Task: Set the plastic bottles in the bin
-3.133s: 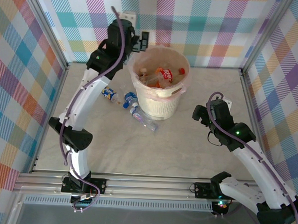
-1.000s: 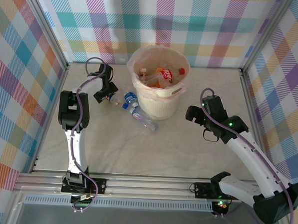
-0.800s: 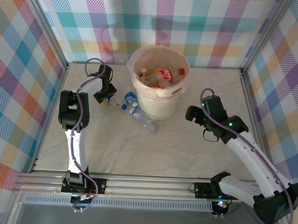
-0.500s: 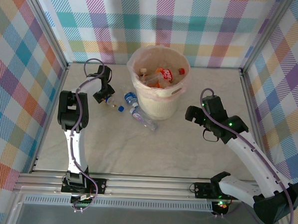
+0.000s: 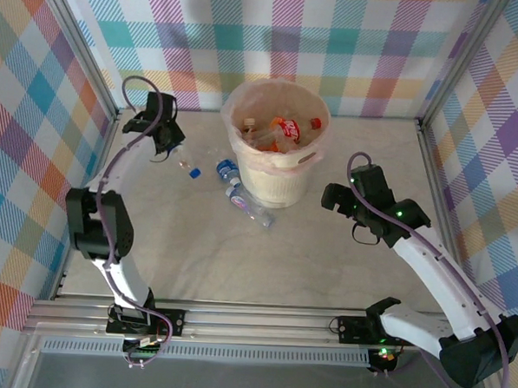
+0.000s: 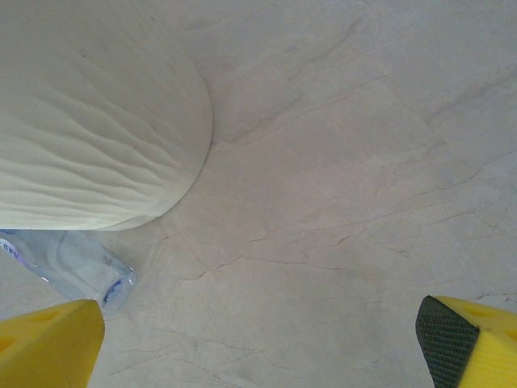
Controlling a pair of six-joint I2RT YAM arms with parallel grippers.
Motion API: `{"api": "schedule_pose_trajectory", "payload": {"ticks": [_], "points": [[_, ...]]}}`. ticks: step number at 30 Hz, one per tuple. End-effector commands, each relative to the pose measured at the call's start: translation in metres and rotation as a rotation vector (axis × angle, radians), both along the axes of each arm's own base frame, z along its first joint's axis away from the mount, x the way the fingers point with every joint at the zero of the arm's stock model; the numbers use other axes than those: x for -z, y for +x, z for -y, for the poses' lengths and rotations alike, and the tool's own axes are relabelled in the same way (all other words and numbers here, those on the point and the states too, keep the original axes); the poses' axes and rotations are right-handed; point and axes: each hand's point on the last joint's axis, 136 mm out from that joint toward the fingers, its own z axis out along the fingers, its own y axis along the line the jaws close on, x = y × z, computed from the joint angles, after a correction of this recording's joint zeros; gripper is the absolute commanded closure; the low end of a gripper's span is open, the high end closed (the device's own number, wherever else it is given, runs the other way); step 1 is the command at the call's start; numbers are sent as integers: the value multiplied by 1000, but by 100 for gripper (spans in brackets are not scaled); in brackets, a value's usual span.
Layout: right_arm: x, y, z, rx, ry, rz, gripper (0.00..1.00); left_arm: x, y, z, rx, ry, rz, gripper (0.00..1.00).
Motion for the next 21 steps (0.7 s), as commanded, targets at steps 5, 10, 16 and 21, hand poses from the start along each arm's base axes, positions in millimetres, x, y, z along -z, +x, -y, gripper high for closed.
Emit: {"api": "schedule_pose_trajectory", "payload": {"ticks": [5, 10, 16, 21], "points": [[-6, 5, -3, 0, 25, 11, 0, -94, -13, 21, 149, 111, 208, 50], [-5, 5, -3, 2, 25, 9, 0, -159, -24, 55, 302, 138, 376, 53], [-3, 6, -6, -4, 39, 5, 0, -227, -37, 110, 523, 164, 570, 56], [-2, 5, -7, -5, 49, -1, 0, -266, -41, 154, 674, 273, 656, 56]]}}
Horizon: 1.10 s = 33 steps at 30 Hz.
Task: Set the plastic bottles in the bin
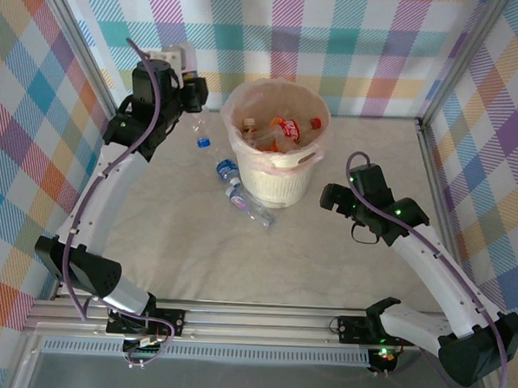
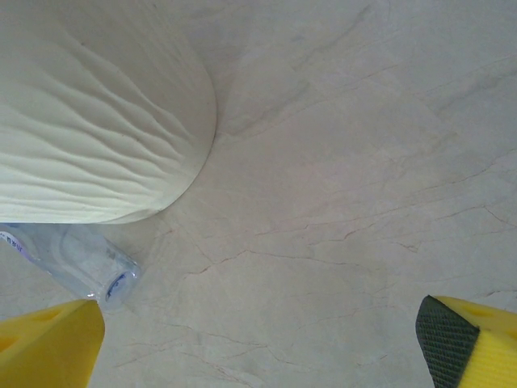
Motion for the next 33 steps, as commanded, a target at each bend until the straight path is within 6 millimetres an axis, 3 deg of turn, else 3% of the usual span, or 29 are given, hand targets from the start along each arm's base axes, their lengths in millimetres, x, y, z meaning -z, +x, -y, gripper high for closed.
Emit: {"api": "schedule_pose_trajectory", "payload": {"ticks": [1, 7, 13, 20, 33], "points": [[-6, 5, -3, 7, 35, 19, 0, -42, -6, 37, 135, 108, 139, 56], [-8, 4, -4, 6, 47, 23, 0, -54, 2, 97, 251, 281, 201, 56], [-9, 3, -4, 5, 52, 21, 0, -40, 24, 146, 334, 417, 227, 56], [-8, 2, -4, 5, 60, 19, 0, -11, 41, 194, 418, 602, 255, 55], [-2, 0, -7, 1, 76, 6, 0, 47, 67, 205, 430, 786, 186, 47]]}}
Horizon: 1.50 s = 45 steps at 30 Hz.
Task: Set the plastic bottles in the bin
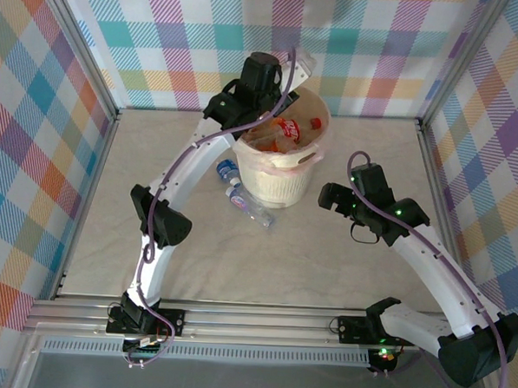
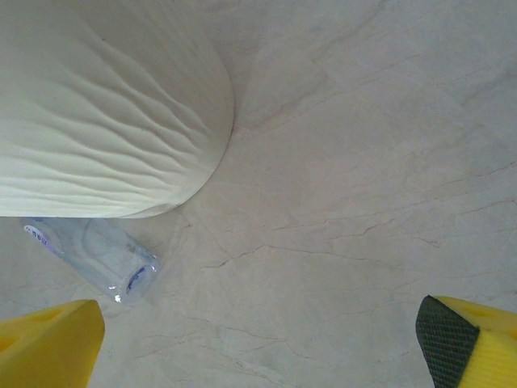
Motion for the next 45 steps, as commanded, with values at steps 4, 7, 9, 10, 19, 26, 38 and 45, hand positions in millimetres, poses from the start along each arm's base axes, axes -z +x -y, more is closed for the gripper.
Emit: {"api": "schedule_pose_trajectory", "payload": {"ticks": [4, 7, 9, 10, 19, 26, 38, 45], "points": [[-2, 0, 0, 10, 26, 14, 0, 13, 8, -1, -16, 92, 21, 42], [-1, 0, 1, 11, 22, 13, 0, 21, 9, 1, -13, 110, 7, 39], [-2, 1, 1, 11, 21, 15, 0, 25, 9, 2, -9, 119, -3, 36], [-1, 1, 1, 10, 20, 14, 0, 28, 8, 3, -6, 125, -6, 35], [-1, 1, 2, 10, 14, 13, 0, 39, 3, 6, 23, 152, -39, 20], [0, 2, 2, 11, 15, 12, 0, 41, -2, 11, 53, 133, -64, 20], [1, 1, 3, 15, 16, 7, 0, 75, -16, 33, 162, 55, -219, 21], [-2, 0, 5, 18, 18, 15, 0, 86, -11, 32, 155, -28, -293, 21]]}}
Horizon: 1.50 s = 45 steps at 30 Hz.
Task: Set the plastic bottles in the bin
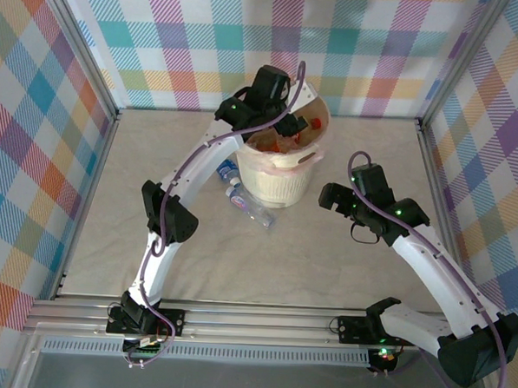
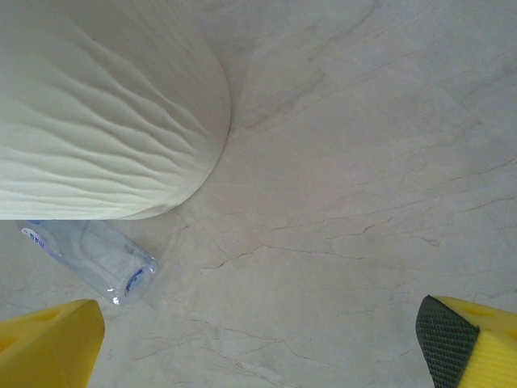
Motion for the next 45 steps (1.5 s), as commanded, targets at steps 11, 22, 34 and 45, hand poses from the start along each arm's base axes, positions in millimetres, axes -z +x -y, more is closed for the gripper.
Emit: {"api": "schedule_pose_trajectory", "payload": {"ticks": [11, 22, 34, 45], "points": [[-4, 0, 1, 0, 18, 13, 0, -5, -20, 6, 63, -177, -177, 23], [-18, 0, -5, -71, 17, 45, 0, -86, -33, -12, -4, -369, -100, 12], [-22, -4, -17, -147, 28, 74, 0, -167, -57, -63, -183, -529, 11, 0], [-21, -21, -51, -305, -80, 145, 2, -171, -111, -156, -467, -747, 102, 0]]}}
